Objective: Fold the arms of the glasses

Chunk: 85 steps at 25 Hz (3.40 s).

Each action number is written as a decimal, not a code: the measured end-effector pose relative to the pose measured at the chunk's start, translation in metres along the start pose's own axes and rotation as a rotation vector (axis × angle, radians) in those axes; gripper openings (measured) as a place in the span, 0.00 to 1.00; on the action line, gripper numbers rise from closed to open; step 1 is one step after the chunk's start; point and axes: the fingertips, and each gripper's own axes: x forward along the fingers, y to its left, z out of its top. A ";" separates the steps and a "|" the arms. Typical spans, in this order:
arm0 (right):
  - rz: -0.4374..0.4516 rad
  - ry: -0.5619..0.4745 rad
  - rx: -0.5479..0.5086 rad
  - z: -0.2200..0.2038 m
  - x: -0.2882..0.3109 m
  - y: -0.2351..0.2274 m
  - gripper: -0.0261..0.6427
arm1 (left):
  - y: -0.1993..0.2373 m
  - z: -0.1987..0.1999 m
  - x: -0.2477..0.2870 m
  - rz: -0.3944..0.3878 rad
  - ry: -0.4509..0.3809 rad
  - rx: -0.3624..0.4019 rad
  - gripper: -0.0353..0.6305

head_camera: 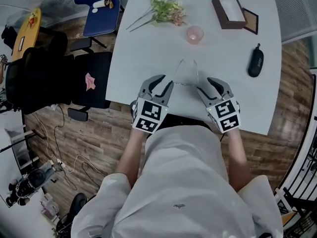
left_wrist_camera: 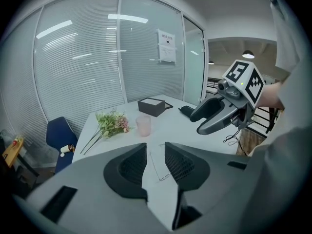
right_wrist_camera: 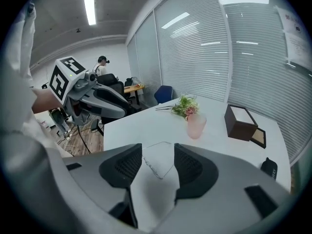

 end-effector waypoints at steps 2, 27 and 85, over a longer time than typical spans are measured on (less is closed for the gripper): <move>0.034 -0.001 -0.010 -0.003 0.006 0.001 0.36 | 0.000 -0.004 0.004 0.013 0.017 -0.003 0.24; 0.149 0.125 -0.037 -0.057 0.047 0.002 0.35 | -0.009 -0.058 0.046 -0.009 0.172 -0.053 0.24; 0.241 0.249 -0.019 -0.105 0.091 0.003 0.29 | -0.023 -0.126 0.099 -0.160 0.306 -0.008 0.24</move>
